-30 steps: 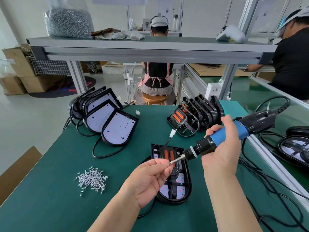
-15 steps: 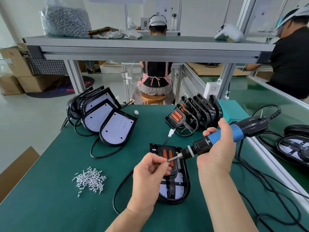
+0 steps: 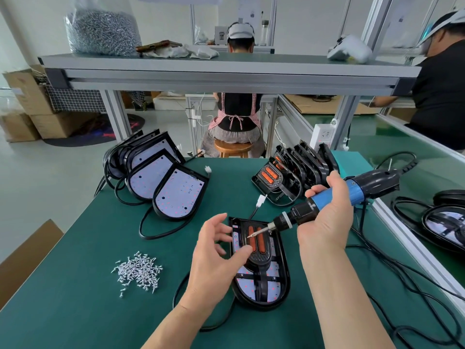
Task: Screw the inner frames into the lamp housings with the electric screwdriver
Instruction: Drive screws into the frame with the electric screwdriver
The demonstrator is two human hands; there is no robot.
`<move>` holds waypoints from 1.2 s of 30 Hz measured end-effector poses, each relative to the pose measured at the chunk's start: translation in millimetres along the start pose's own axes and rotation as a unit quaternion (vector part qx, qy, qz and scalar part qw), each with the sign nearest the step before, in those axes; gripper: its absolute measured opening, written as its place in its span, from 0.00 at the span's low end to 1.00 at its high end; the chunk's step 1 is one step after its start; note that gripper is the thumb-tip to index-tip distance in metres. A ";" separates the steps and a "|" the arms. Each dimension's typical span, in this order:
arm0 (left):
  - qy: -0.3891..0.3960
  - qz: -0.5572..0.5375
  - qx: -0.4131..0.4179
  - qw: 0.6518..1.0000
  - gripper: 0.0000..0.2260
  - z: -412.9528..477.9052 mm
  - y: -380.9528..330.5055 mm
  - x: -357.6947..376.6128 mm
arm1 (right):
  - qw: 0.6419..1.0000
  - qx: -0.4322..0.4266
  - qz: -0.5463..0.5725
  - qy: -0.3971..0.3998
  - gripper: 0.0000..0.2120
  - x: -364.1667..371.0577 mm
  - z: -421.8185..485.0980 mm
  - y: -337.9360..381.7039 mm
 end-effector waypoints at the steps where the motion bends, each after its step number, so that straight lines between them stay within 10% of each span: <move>1: -0.009 0.029 -0.009 0.999 0.30 2.4 4.3 -4.0 | 1.000 -0.008 0.006 0.006 0.12 3.3 2.3 0.9; 13: 0.119 0.080 -0.213 0.967 0.29 20.7 51.1 28.8 | 0.971 -0.120 -0.115 0.171 0.08 76.7 13.1 -32.4; 36: 0.127 0.036 -0.210 0.969 0.37 21.9 50.1 31.8 | 0.948 -0.110 -0.174 0.243 0.11 89.4 13.8 -79.7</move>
Point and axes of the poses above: each hand's wrist, its own z-axis towards the middle knuckle, its own x-axis out of the palm, y = z × x, the point moved 8 cm from there along z, towards the middle knuckle, and after that the axes turned 6 degrees about z, right-handed, at the moved point
